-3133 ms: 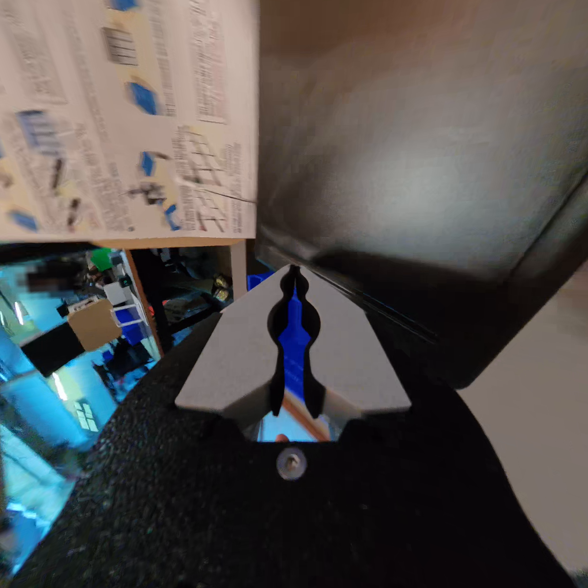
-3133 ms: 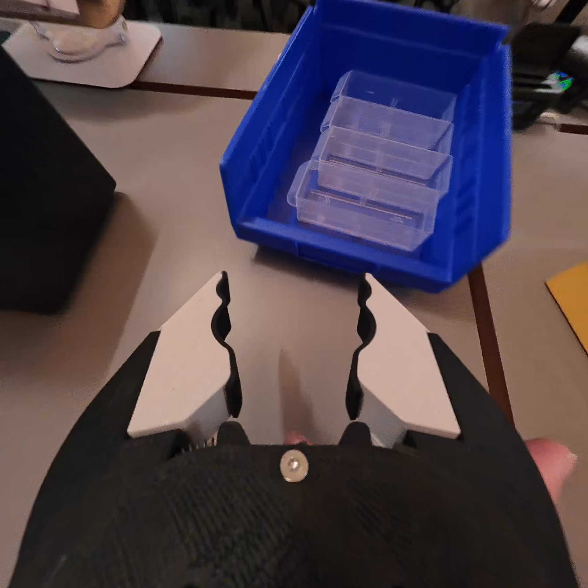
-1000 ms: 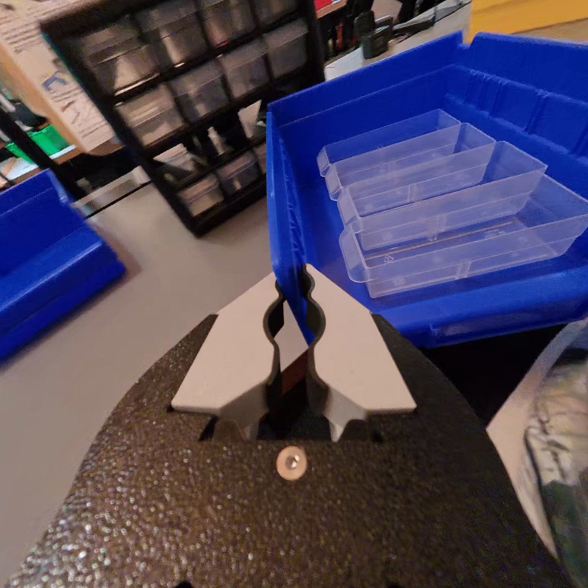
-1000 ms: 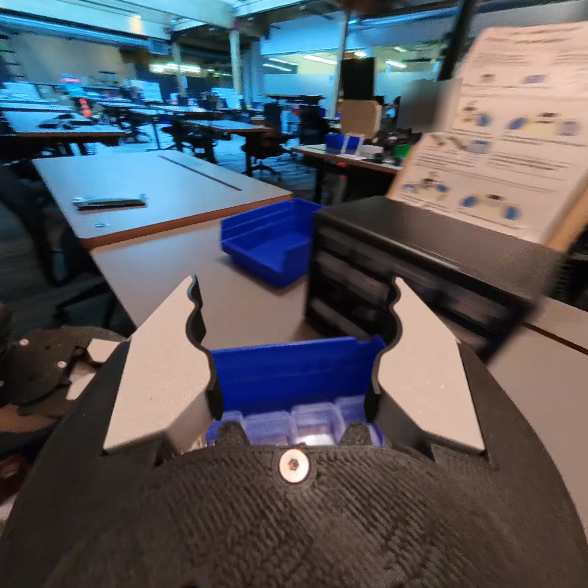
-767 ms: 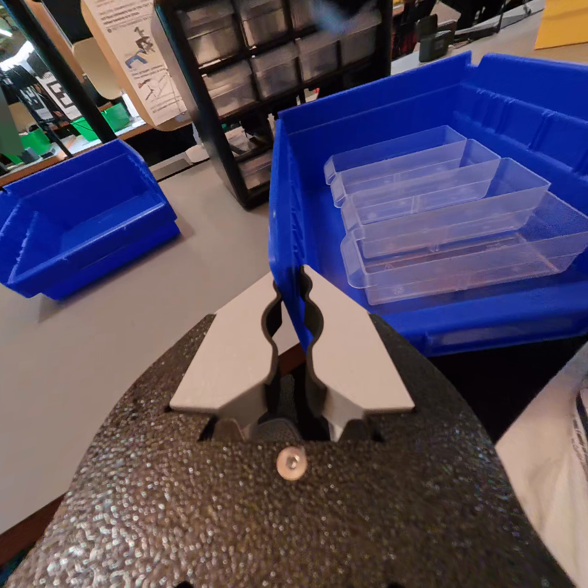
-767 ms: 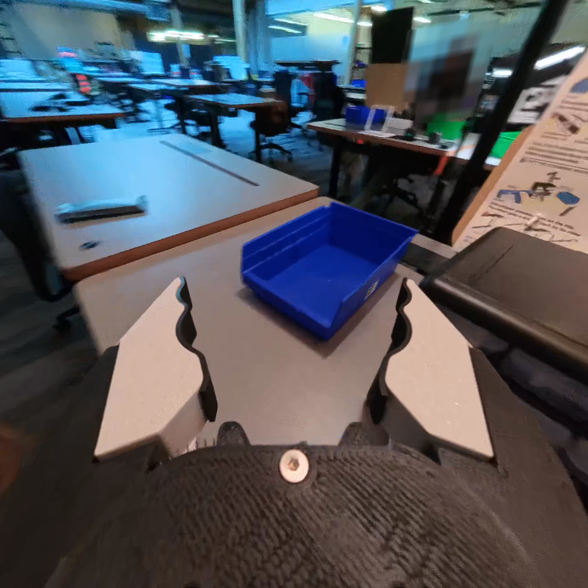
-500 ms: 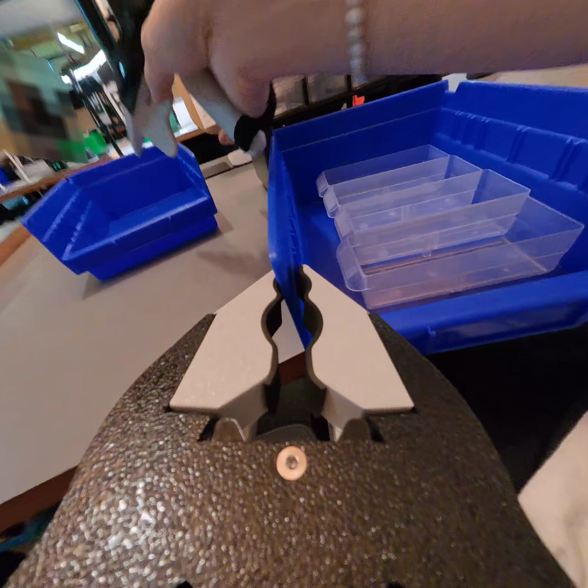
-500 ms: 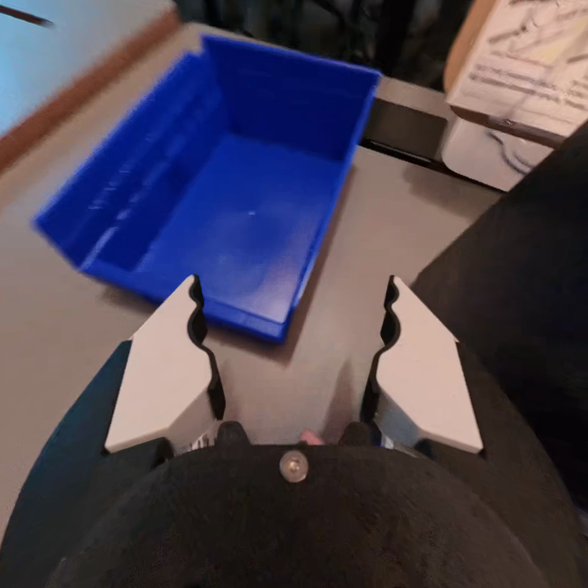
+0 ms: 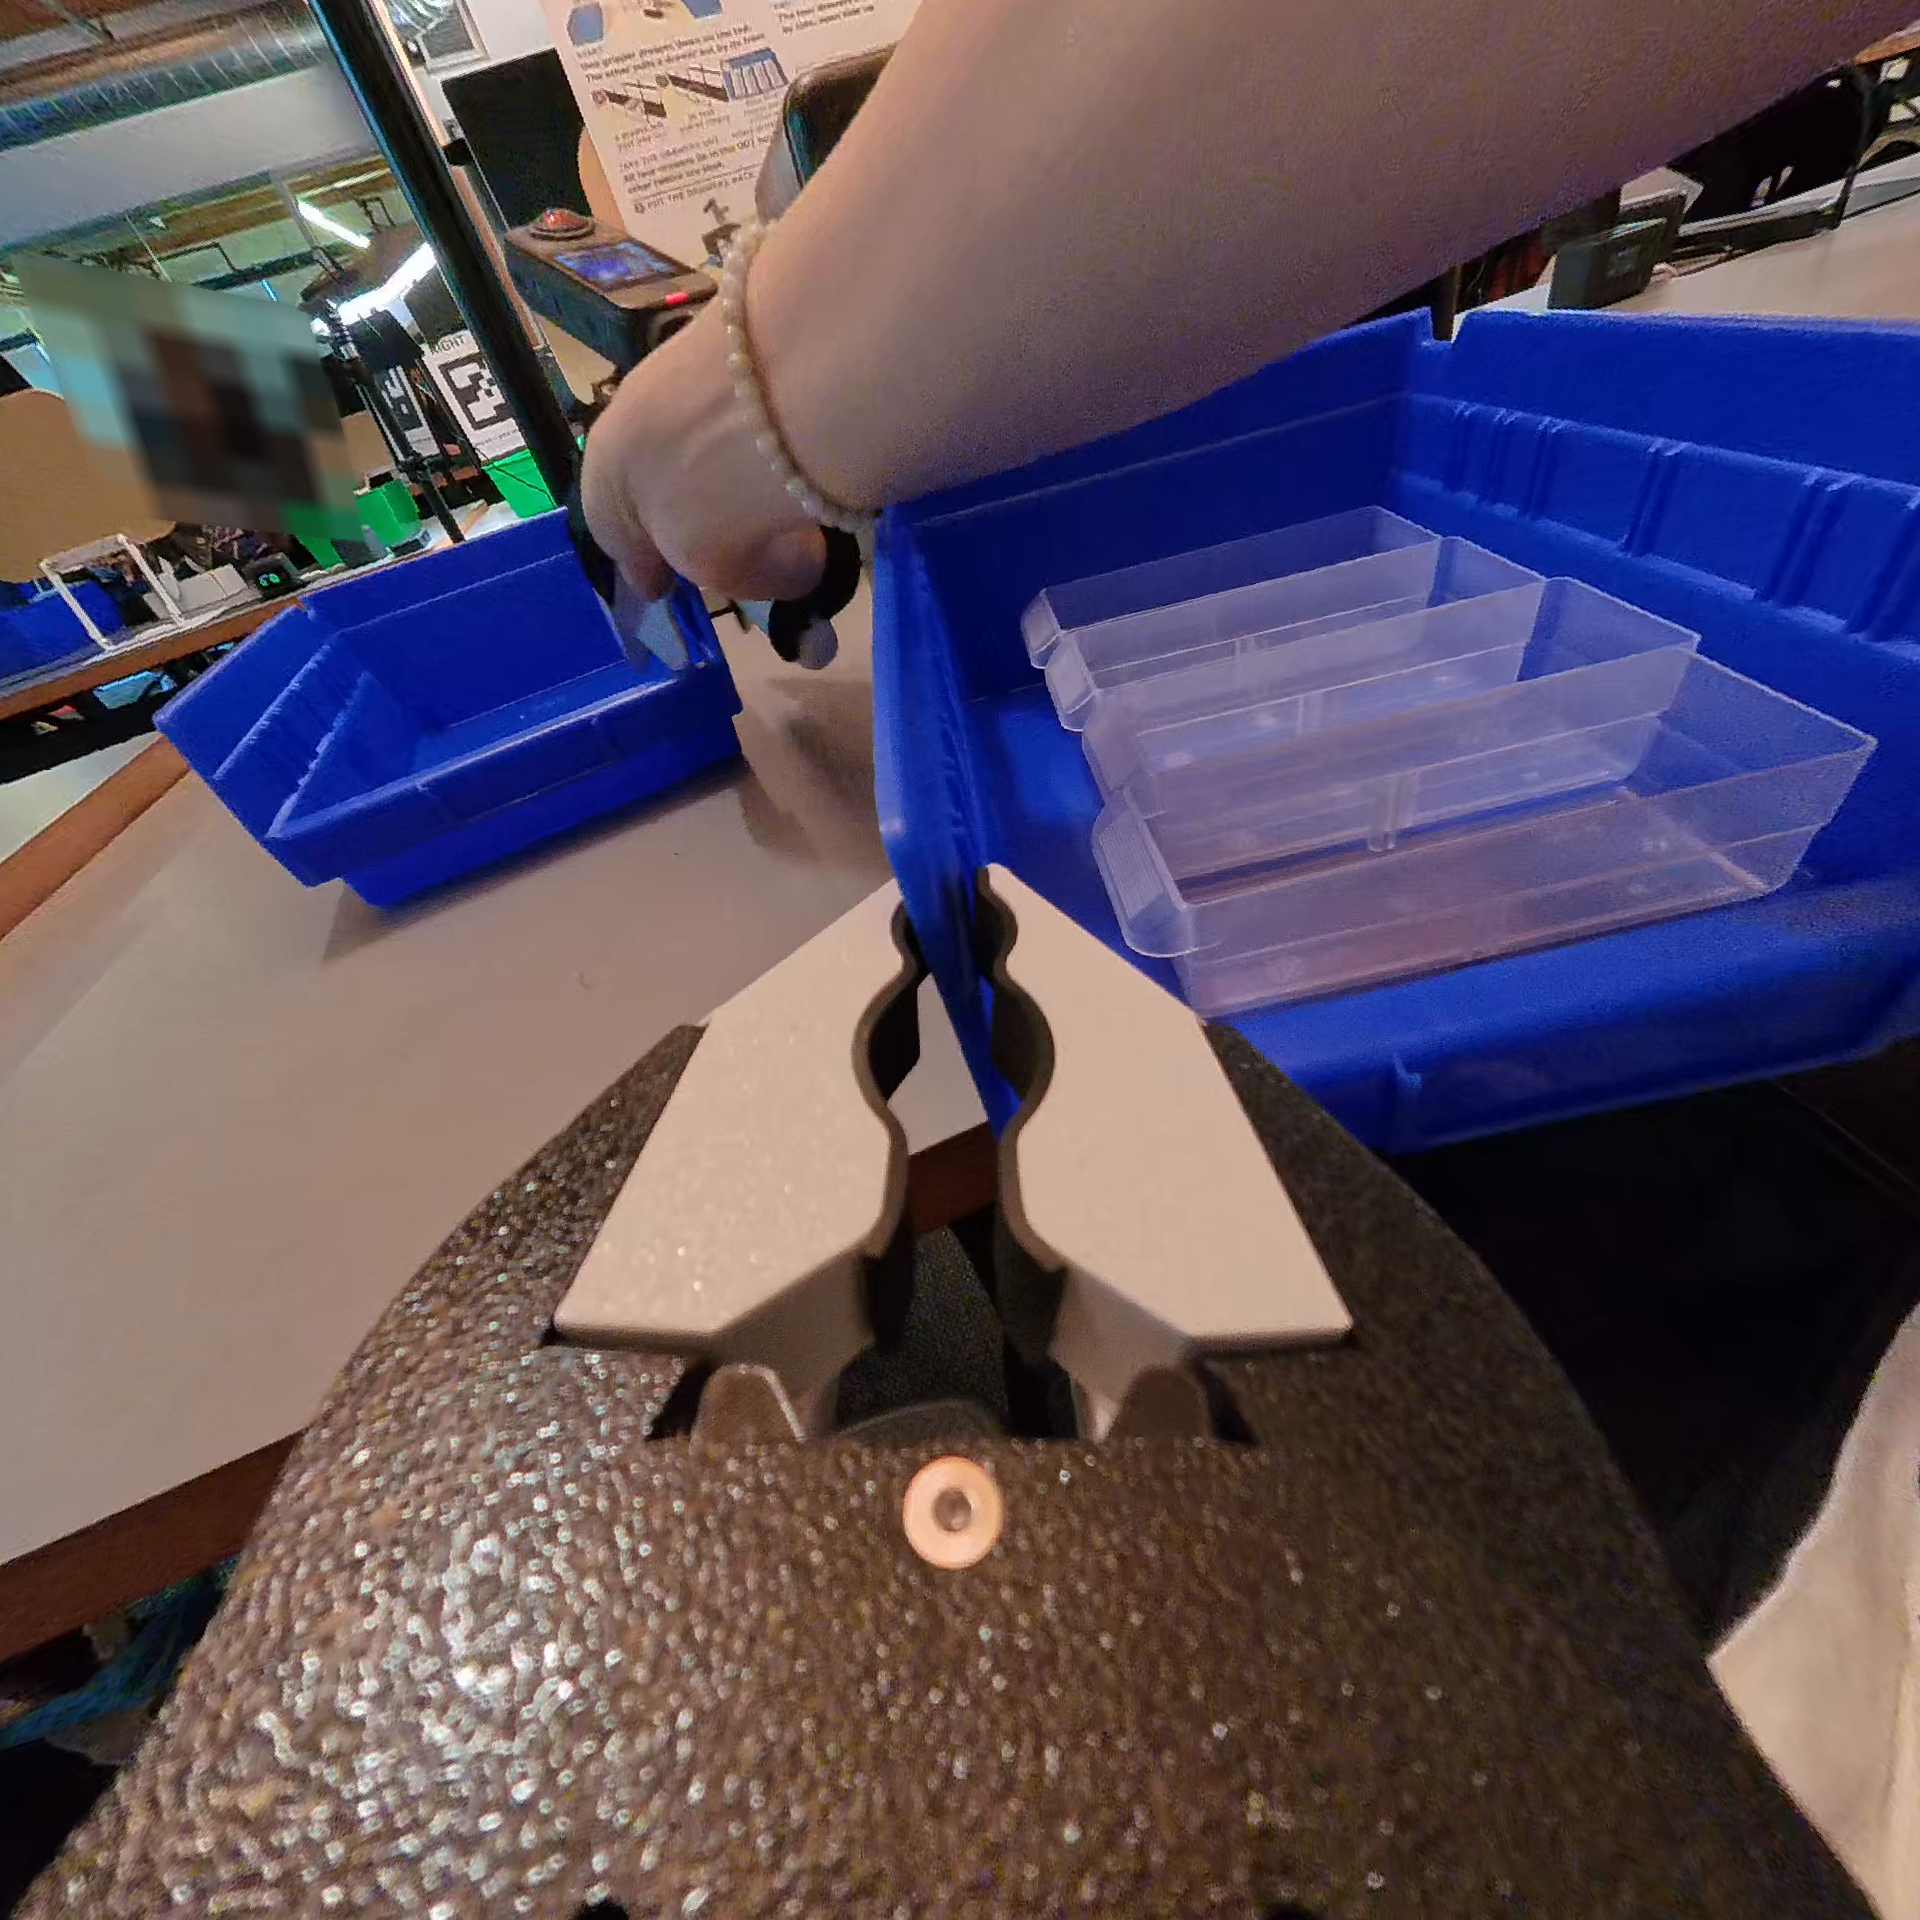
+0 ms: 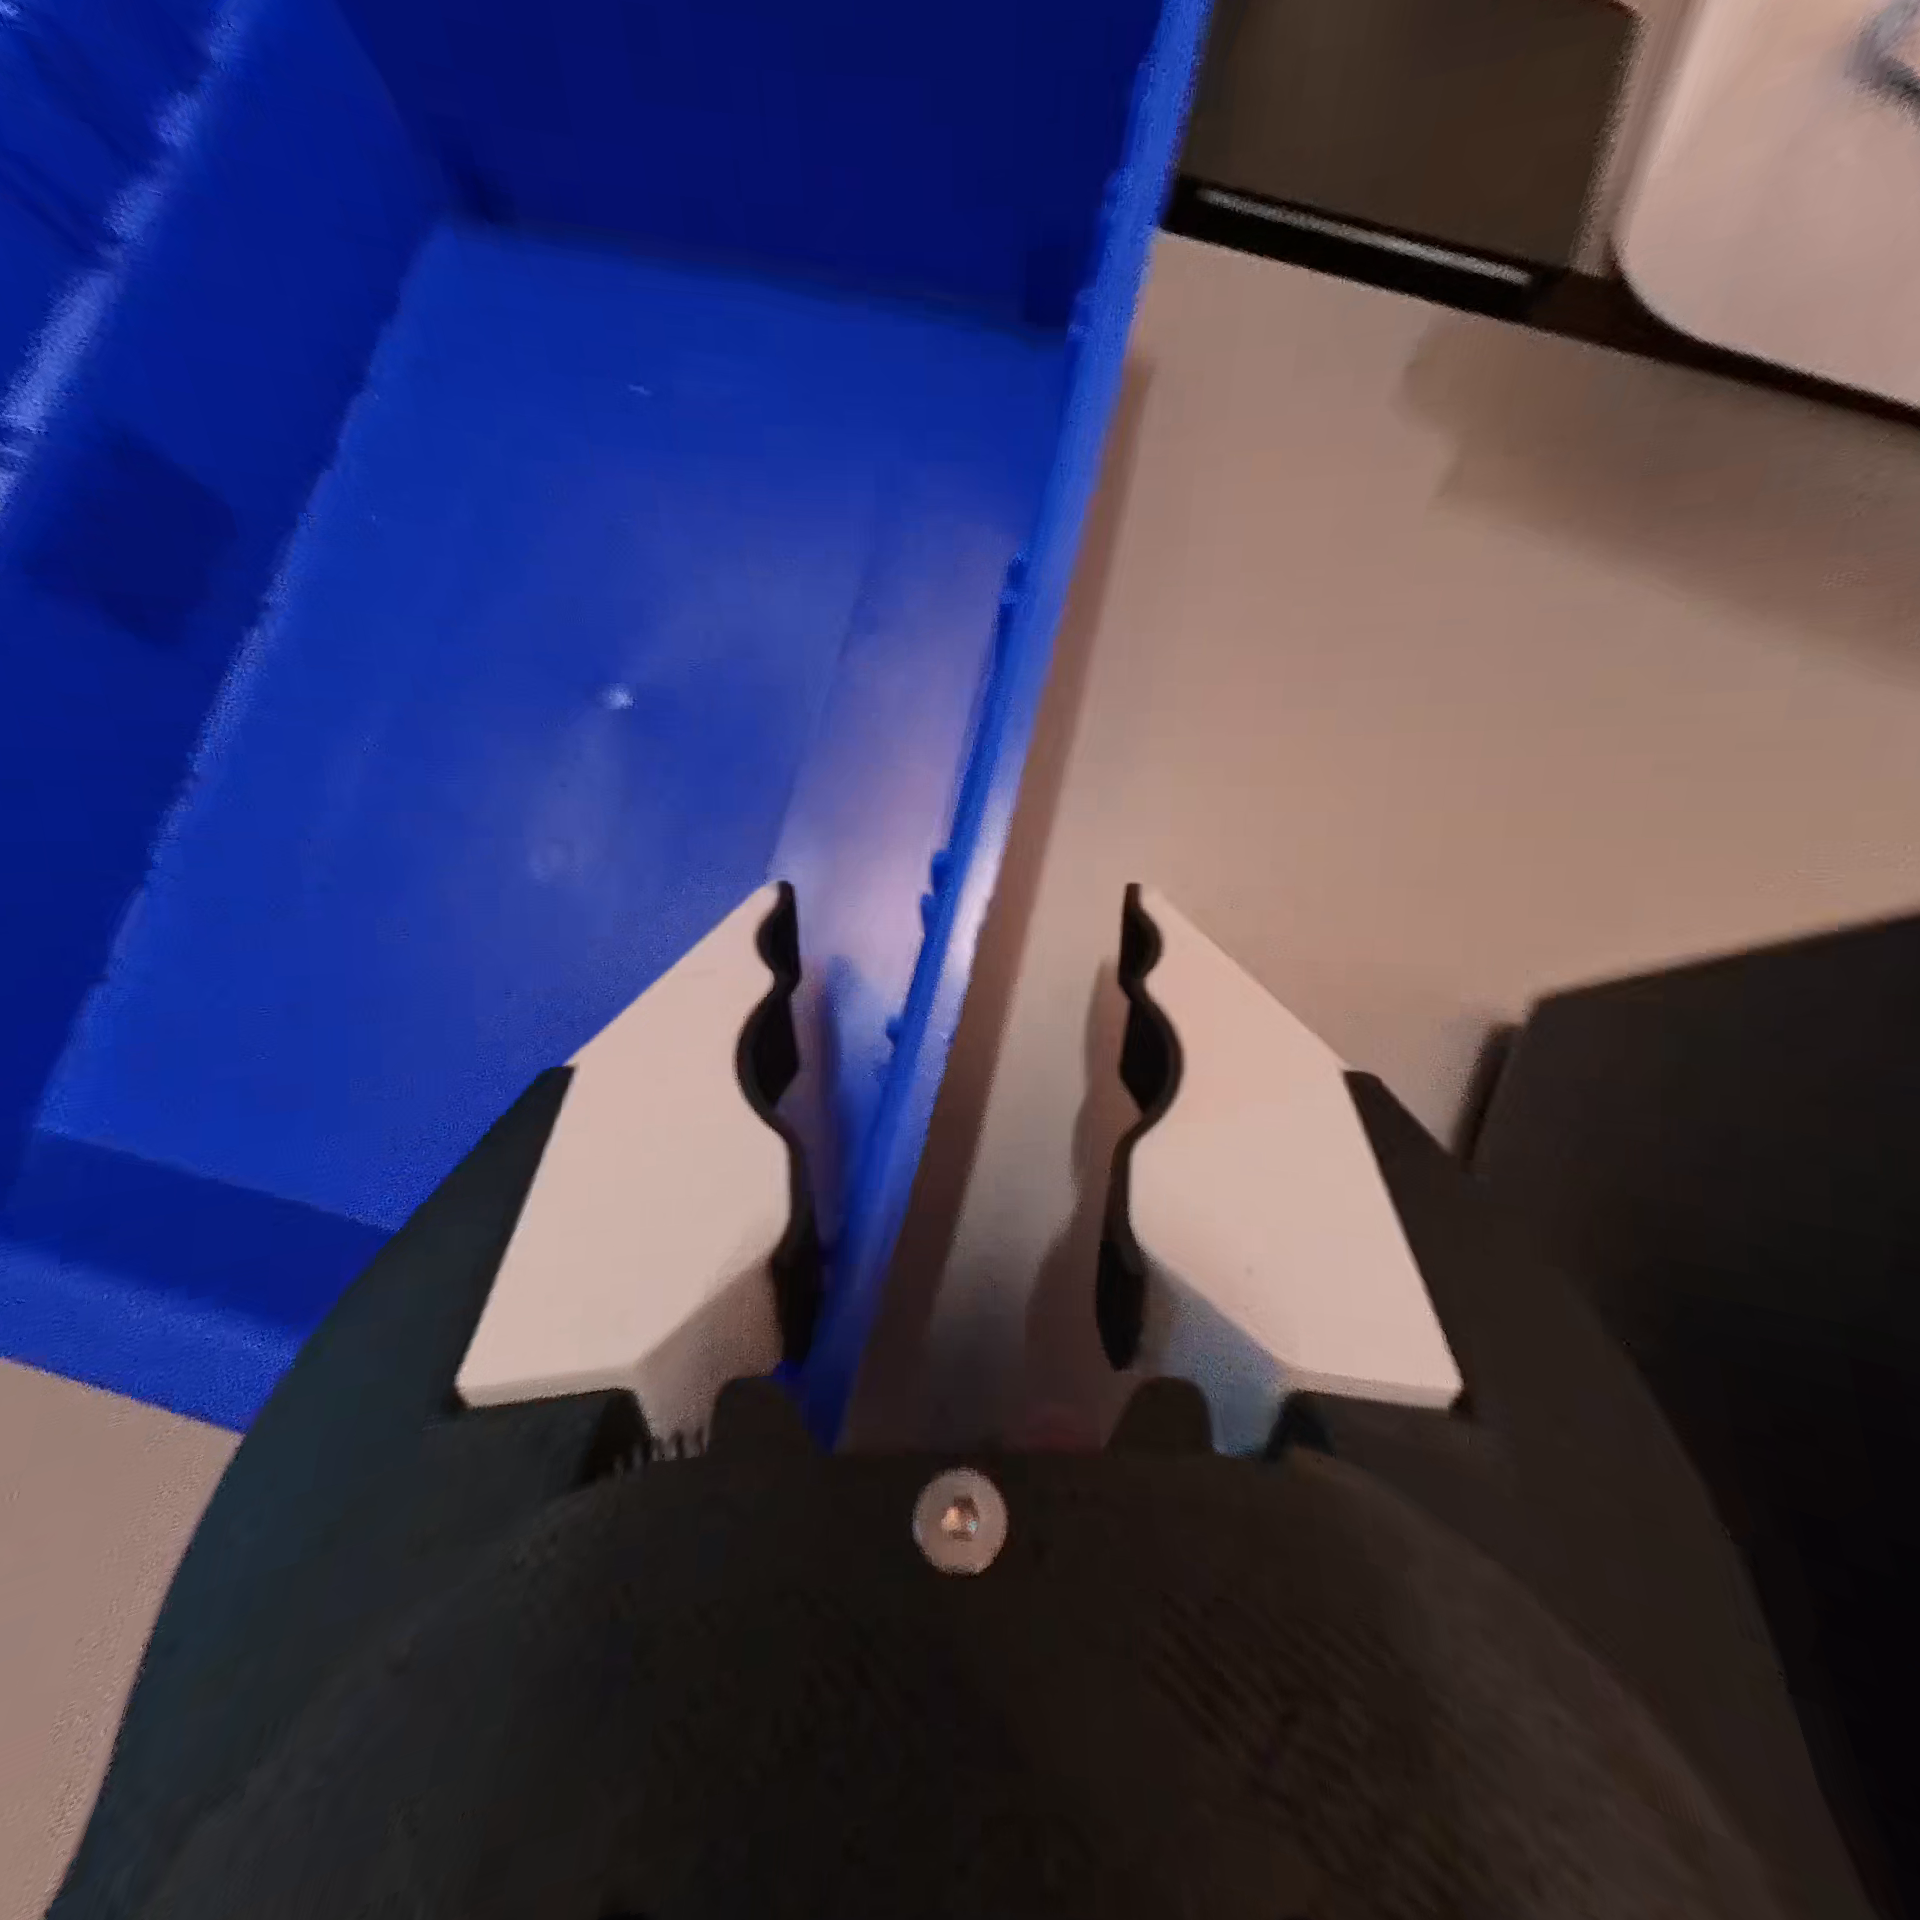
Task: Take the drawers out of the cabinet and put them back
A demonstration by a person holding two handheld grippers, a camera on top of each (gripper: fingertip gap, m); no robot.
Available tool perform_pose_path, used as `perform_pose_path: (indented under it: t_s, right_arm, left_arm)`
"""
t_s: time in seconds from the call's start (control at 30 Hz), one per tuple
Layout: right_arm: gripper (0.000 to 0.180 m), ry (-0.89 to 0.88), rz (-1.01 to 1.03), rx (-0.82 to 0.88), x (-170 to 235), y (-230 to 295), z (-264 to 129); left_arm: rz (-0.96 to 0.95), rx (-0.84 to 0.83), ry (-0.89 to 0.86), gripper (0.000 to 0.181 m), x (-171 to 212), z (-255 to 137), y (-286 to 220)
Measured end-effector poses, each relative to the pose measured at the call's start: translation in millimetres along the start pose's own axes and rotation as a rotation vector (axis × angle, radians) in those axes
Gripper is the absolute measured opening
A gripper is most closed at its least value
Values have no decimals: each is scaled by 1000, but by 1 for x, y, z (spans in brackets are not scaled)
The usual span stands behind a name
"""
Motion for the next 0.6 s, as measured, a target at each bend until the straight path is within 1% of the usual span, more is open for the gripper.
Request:
perform_pose_path:
  t_s: [0.07, 0.13, 0.2, 0.3, 0.37, 0.47, 0.53, 0.6]
  right_arm:
    - [47, -35, 12, -80, -4, 4, 4]
    - [38, -53, 86, -166, -5, 8, 6]
    - [38, -75, 168, -185, -4, 7, 6]
    - [40, -76, 211, -201, -6, 10, 4]
    - [40, -66, 225, -248, -11, 15, -2]
    - [40, -74, 175, -319, -22, 30, -19]
    - [41, -129, 104, -344, -34, 43, -41]
    - [39, -215, 29, -367, -48, 54, -71]
  left_arm:
    - [-1, -2, -2, 4, 0, 0, 0]
    - [-9, -2, 0, 4, -1, 1, 0]
    - [-9, 0, -1, 4, -1, 1, 1]
    - [-4, -1, -4, 4, -1, 1, 1]
    - [-1, -4, -9, 4, 0, 0, 2]
    - [31, 3, -6, 5, 0, -1, 3]
    - [51, -1, 6, 5, 0, -5, 9]
    - [87, -19, 21, 6, 1, -13, 20]
Point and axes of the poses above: each gripper's, where its closed fingertips meet, z out along the fingers, x out of its underside, y = z × x across the jaws, the point moved 9 cm from there along -z, back along the fingers, and after that the axes turned 8 degrees about -z, right-handed, at the moved point
